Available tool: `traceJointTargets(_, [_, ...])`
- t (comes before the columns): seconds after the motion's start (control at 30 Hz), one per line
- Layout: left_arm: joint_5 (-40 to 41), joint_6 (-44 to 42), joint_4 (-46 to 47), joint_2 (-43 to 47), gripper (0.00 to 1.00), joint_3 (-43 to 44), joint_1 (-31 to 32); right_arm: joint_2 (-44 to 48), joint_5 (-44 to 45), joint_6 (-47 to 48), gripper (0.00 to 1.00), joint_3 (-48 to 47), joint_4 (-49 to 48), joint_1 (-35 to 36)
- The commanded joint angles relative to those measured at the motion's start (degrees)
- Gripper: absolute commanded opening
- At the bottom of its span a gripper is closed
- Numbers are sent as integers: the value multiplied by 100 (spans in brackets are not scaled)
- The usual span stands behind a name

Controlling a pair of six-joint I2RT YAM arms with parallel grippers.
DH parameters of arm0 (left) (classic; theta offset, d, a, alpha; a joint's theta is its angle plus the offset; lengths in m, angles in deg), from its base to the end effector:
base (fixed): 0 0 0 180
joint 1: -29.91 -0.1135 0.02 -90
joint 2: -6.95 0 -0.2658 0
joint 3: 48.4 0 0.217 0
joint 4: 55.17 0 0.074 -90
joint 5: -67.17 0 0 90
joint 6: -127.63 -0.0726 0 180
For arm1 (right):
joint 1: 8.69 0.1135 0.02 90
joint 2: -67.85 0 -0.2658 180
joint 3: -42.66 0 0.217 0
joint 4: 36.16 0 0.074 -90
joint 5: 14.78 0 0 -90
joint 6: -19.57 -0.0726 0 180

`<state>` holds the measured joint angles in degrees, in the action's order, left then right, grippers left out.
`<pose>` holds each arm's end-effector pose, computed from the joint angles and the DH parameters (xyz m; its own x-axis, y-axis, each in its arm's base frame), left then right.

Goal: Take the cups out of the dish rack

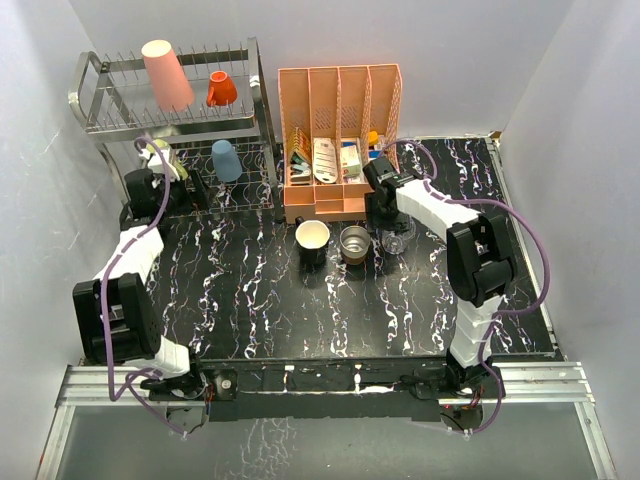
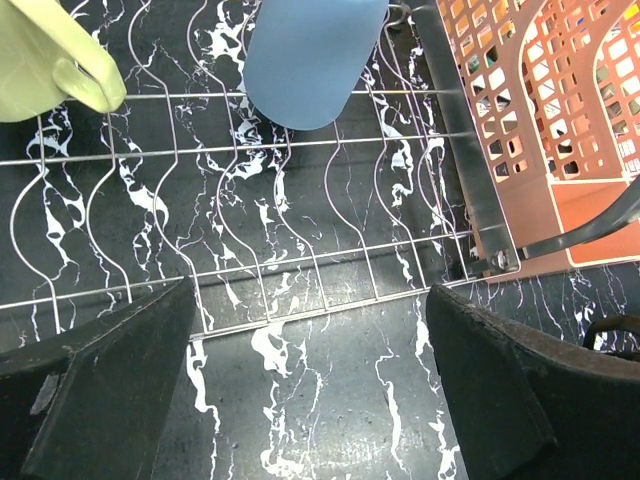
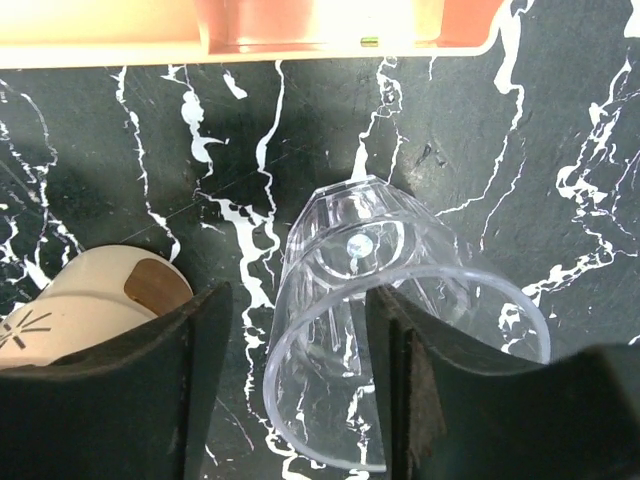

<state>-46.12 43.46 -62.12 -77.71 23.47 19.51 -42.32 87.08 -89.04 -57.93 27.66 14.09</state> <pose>0.3389 0.0330 0.2826 -0.3508 -0.1592 -0.9228 0.1654 0.9594 -0.2285 0.3442 0.1284 0.1879 -0.9410 -0.0564 -0.3336 -0.0258 0.9951 -0.0955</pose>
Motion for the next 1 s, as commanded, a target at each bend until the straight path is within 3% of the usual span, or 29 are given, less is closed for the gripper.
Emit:
traceJointTargets(0.0, [358,373,983,174,97,-201,249,548,-12,-223,61,-206,-156,15])
traceJointTargets(0.17, [924,147,1535,-134,97,-15,695,1135,89,-461,72,-380,-172,15])
traceJointTargets(0.37, [1267,83,1821,-989,97,691,785,2091,278,-610,82,-266,-274,11])
traceJointTargets(0.5, [1402,-205,2696,-1390,97,664,874,2674,193,-796,88,42,-521,13])
traceJointTargets(0.73, [1406,-255,3473,-2048,97,878,921,3030,6,-905,91,427,-832,15])
traceJointTargets(0.97, [1247,28,3909,-2232,97,447,928,3050,-382,-1052,91,811,-1331,15])
